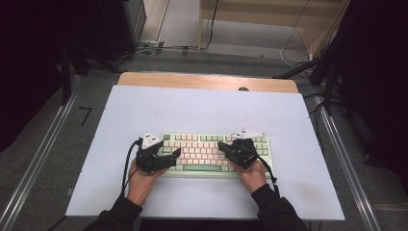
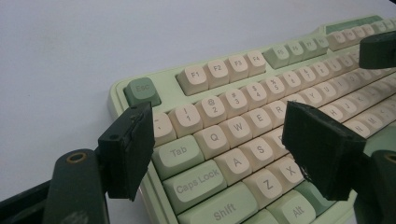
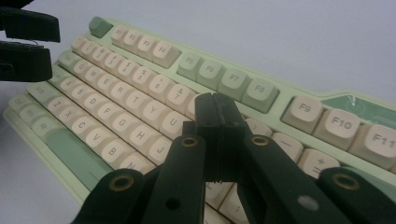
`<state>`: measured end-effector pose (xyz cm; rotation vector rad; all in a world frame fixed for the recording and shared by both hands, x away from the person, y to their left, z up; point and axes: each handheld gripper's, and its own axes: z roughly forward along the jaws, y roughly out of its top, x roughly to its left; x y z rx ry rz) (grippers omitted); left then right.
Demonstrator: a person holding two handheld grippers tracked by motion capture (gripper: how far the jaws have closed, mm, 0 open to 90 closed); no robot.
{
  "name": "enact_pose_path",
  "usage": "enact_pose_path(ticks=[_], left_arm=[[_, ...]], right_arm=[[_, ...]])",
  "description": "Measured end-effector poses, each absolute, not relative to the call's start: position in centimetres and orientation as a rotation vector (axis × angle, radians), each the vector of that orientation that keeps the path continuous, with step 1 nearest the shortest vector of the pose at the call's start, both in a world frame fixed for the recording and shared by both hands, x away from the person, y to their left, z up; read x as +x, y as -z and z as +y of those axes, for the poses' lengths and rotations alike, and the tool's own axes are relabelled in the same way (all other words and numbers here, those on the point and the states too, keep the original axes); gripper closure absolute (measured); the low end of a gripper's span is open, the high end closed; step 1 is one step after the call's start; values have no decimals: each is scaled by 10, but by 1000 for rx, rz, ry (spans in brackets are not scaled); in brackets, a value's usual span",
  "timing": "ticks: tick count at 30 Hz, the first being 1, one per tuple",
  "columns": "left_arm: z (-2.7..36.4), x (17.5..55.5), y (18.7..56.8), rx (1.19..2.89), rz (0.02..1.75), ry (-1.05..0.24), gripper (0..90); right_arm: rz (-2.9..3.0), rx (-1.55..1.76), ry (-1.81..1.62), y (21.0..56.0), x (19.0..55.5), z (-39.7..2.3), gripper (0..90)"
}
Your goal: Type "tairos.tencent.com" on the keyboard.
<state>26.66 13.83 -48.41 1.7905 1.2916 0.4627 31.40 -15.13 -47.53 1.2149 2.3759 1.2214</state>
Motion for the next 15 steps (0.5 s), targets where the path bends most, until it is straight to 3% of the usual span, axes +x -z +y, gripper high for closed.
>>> enact_pose_path(ticks=[15], left_arm=[[138,267,484,1790,1291,-458,257]], right_arm=[[2430,1194,-1171,484,316,-136,872]])
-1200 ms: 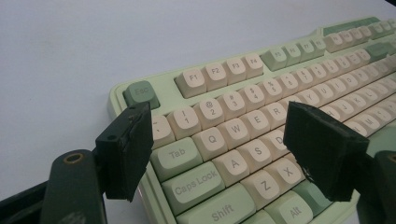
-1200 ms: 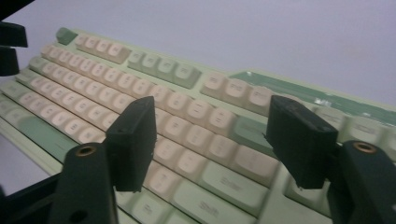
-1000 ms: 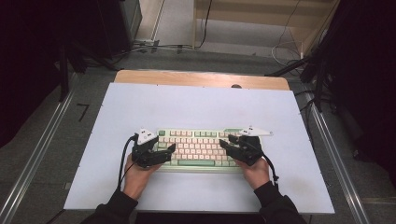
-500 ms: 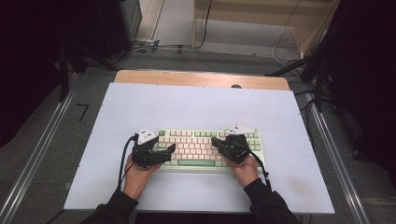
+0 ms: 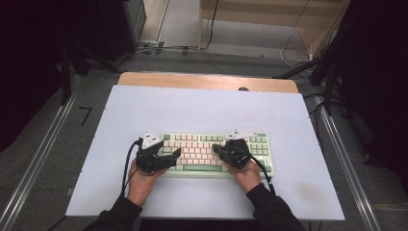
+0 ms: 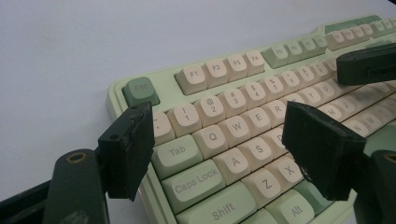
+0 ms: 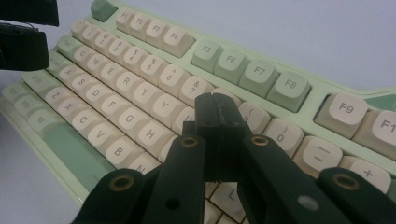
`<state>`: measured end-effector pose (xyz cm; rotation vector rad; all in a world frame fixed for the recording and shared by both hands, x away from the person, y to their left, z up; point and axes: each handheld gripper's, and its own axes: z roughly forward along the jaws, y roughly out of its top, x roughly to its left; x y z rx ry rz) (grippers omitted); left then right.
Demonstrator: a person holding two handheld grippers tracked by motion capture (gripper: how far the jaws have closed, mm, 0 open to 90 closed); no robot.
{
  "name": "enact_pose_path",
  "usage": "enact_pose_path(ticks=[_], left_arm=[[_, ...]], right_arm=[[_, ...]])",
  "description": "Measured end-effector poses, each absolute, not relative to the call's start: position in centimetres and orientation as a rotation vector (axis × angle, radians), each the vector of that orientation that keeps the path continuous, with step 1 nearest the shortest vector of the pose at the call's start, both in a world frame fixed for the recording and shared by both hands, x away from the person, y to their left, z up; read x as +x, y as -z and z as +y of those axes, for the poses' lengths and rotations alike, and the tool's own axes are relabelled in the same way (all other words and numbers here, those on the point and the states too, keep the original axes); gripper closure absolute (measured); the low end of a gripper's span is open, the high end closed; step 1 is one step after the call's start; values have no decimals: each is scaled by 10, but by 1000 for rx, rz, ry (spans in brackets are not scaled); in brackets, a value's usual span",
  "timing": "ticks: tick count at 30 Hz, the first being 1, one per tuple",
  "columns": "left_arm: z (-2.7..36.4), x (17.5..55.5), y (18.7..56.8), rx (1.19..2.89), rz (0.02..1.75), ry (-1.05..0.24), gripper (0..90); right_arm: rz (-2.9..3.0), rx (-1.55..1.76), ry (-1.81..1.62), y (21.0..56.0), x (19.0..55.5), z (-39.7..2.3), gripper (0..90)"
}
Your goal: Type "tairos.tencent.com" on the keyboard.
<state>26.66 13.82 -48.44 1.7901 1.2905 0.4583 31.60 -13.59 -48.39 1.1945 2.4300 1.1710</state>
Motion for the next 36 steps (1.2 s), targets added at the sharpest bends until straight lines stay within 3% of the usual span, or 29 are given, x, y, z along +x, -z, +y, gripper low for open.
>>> enact_pose_path(ticks=[33,36], left_arm=[[139,267,485,1789,1295,-455,262],[139,267,485,1787,1295,-456,262]], right_arm=[[2404,1187,-1209,477,312,-138,871],[2398,1191,-1231,475,312,-140,733]])
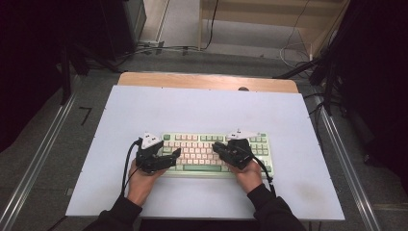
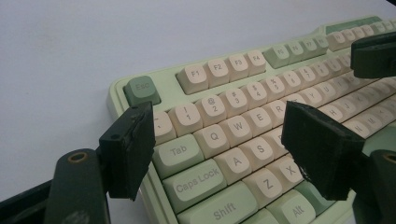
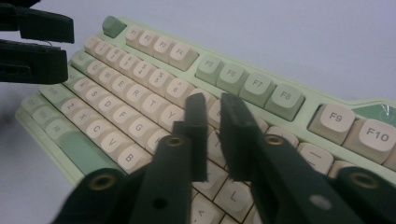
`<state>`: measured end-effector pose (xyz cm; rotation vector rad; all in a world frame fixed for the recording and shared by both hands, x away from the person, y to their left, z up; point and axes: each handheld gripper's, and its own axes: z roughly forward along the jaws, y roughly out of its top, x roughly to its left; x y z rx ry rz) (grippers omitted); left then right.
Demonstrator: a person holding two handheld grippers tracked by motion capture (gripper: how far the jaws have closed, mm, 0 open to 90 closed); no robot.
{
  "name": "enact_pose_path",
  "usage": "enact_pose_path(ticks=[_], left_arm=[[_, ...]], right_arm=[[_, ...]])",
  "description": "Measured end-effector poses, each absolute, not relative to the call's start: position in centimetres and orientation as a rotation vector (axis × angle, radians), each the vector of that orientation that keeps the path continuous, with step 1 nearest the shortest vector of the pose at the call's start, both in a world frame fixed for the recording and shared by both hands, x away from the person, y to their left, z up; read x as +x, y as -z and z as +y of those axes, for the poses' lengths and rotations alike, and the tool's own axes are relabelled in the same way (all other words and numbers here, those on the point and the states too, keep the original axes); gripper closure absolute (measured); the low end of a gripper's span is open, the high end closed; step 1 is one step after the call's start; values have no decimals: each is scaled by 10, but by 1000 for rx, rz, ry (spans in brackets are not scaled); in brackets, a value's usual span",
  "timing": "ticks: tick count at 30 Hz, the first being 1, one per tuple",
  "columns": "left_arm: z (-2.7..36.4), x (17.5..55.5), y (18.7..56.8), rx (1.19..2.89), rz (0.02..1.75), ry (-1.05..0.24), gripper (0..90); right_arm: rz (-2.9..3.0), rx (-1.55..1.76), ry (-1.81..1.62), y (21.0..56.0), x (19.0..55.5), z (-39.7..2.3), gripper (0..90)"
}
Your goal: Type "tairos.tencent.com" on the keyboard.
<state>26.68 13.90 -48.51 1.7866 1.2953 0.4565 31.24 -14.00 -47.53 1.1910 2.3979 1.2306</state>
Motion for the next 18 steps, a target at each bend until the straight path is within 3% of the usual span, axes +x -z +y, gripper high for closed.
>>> enact_pose_path(ticks=[5,10,18], left_arm=[[139,267,485,1785,1294,-458,262],[139,266,485,1784,1293,-457,261],[137,266,484,1780,1287,-457,262]], right_arm=[[2409,1157,-1207,472,312,-140,455],[2422,1140,-1201,470,311,-139,343],[2405,1141,-1209,466,310,-144,273]])
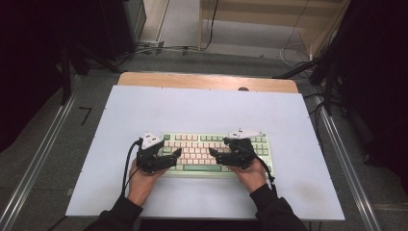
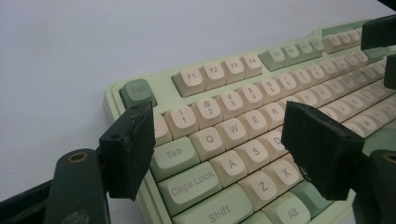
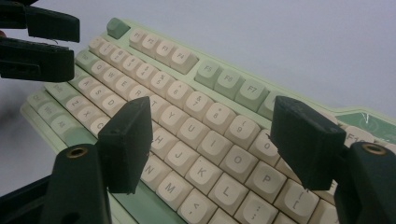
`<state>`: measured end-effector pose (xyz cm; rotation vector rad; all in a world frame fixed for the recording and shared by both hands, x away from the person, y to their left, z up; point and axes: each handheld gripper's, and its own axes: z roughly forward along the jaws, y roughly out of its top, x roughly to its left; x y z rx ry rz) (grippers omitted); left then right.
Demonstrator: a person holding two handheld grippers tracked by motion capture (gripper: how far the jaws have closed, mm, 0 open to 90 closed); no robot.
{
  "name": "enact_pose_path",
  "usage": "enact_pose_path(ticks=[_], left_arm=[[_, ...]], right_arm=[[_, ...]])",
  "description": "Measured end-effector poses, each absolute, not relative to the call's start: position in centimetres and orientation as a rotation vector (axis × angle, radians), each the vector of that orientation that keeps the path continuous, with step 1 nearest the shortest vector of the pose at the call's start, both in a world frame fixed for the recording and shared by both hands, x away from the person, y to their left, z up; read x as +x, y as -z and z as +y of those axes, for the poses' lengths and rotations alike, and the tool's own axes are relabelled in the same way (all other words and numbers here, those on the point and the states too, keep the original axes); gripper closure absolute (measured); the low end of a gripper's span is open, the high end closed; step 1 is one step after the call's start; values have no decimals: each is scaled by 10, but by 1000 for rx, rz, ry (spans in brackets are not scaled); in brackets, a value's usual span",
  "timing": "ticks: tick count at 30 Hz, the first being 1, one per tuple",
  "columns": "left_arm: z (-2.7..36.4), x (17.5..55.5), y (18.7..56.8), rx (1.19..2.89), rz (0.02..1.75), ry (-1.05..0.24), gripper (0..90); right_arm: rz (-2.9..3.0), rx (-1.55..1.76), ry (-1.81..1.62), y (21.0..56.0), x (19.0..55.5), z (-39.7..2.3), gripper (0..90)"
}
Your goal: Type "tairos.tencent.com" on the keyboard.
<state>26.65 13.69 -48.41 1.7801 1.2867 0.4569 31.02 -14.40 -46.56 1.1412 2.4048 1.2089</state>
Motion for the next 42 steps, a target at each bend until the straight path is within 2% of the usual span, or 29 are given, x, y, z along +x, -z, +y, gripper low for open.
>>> enact_pose_path(ticks=[5,9,12,13,14,15,17,24,42], left_arm=[[135,268,483,1773,1279,-450,271],[133,269,482,1765,1268,-434,333],[132,270,479,1734,1243,-392,524],[130,271,477,1725,1233,-380,703],[129,272,476,1719,1217,-368,703],[127,273,475,1721,1206,-362,865],[121,276,475,1739,1194,-361,900],[100,282,478,1821,1157,-394,900],[86,292,488,1910,1181,-361,900]], right_arm=[[2409,1145,-1203,465,310,-145,267],[2412,1145,-1194,466,311,-146,267],[2411,1147,-1193,466,311,-146,267],[2408,1153,-1196,466,311,-147,268],[2408,1153,-1196,466,311,-147,268],[2407,1156,-1197,465,311,-147,268],[2405,1157,-1199,465,311,-147,270],[2406,1158,-1199,466,312,-148,272],[2407,1159,-1194,466,312,-148,273]])
